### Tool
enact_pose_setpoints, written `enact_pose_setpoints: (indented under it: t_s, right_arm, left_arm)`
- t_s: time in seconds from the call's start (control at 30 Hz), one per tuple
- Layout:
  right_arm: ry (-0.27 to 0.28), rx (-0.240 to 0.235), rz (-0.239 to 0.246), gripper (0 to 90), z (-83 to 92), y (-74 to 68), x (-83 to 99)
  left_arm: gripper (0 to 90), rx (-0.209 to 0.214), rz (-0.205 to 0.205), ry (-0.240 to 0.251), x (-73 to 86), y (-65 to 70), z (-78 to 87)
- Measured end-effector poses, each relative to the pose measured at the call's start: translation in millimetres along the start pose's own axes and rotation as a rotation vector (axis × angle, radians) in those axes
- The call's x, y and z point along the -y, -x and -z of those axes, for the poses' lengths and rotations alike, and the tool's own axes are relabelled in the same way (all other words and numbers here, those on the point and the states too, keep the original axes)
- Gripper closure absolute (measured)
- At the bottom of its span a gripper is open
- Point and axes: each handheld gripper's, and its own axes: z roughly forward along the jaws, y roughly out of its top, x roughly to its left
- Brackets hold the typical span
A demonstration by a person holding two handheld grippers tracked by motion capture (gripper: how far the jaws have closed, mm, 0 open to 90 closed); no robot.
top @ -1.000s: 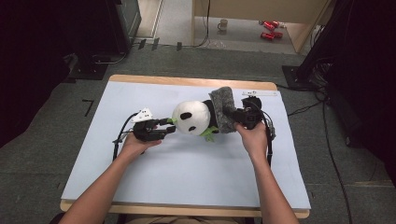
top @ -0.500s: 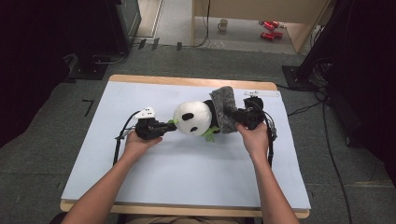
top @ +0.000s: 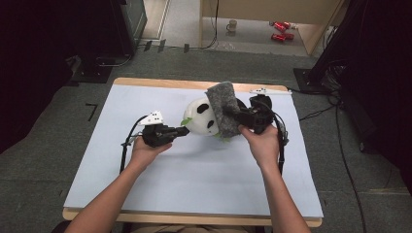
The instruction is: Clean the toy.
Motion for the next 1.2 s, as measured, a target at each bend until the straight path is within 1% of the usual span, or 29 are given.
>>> enact_pose_setpoints:
  t_s: [0.03,0.1,0.17,0.27,0.37,0.4,0.47,0.57,0.63,0.67,0.77,0.83,0.9,1.03,1.1,1.17,1.2]
  right_arm:
    - [-0.01,-0.007,0.016,78.3,-2.0,-6.5,-0.2]
    - [-0.025,-0.011,0.034,78.3,-7.7,-13.5,1.0]
    - [-0.057,-0.004,0.044,78.3,-17.0,-16.1,4.8]
    - [-0.104,0.008,0.029,78.3,-32.9,-10.0,13.7]
    - [-0.124,0.015,0.016,78.4,-41.4,-4.0,19.1]
    - [-0.126,0.014,0.013,78.5,-44.2,-2.2,20.7]
    - [-0.132,0.016,0.012,78.5,-48.2,-1.1,22.4]
    - [-0.143,0.017,0.016,78.5,-56.3,1.5,24.8]
    - [-0.151,0.016,0.017,78.5,-57.7,0.9,25.3]
    - [-0.15,0.019,0.02,78.5,-57.5,-0.4,25.2]
    - [-0.144,0.029,0.031,78.5,-53.1,-4.6,23.0]
    - [-0.145,0.036,0.031,78.5,-50.8,-4.3,22.3]
    - [-0.146,0.036,0.025,78.5,-50.8,-1.7,23.3]
    - [-0.157,0.037,0.018,78.7,-53.6,4.8,28.3]
    - [-0.163,0.044,0.016,78.7,-54.2,7.4,30.7]
    - [-0.167,0.05,0.009,78.7,-54.5,12.7,33.2]
    - [-0.171,0.062,0.007,78.7,-54.1,17.2,34.0]
  left_arm:
    - [88.1,-0.001,0.002,0.004,-0.3,1.5,-0.6]
    - [88.2,0.004,-0.003,-0.001,-0.8,4.2,-0.7]
    - [88.2,0.005,-0.009,-0.005,-0.4,7.3,-0.9]
    - [88.2,0.0,-0.017,-0.01,0.9,9.1,-0.8]
    - [88.1,-0.005,-0.035,-0.017,2.5,10.4,-0.7]
    - [88.1,-0.007,-0.034,-0.018,3.1,10.3,-0.9]
    - [88.1,-0.005,-0.008,-0.023,5.2,9.6,-1.5]
    - [88.1,-0.013,0.0,-0.046,9.4,10.7,-1.3]
    - [88.1,-0.021,-0.007,-0.052,9.8,11.6,-0.8]
    - [88.1,-0.025,-0.009,-0.045,9.5,12.4,-0.6]
    - [88.1,-0.021,-0.015,-0.033,8.9,13.8,-1.1]
    - [88.1,-0.021,-0.02,-0.03,8.3,15.1,-1.8]
    - [88.0,-0.021,-0.018,-0.03,8.5,15.7,-2.6]
    - [88.0,-0.039,-0.02,-0.032,8.7,15.5,-2.8]
    - [88.0,-0.035,-0.015,-0.033,8.9,14.6,-2.9]
    - [88.1,-0.031,-0.015,-0.034,9.3,14.3,-3.5]
    - [88.0,-0.033,-0.02,-0.033,9.3,14.5,-3.6]
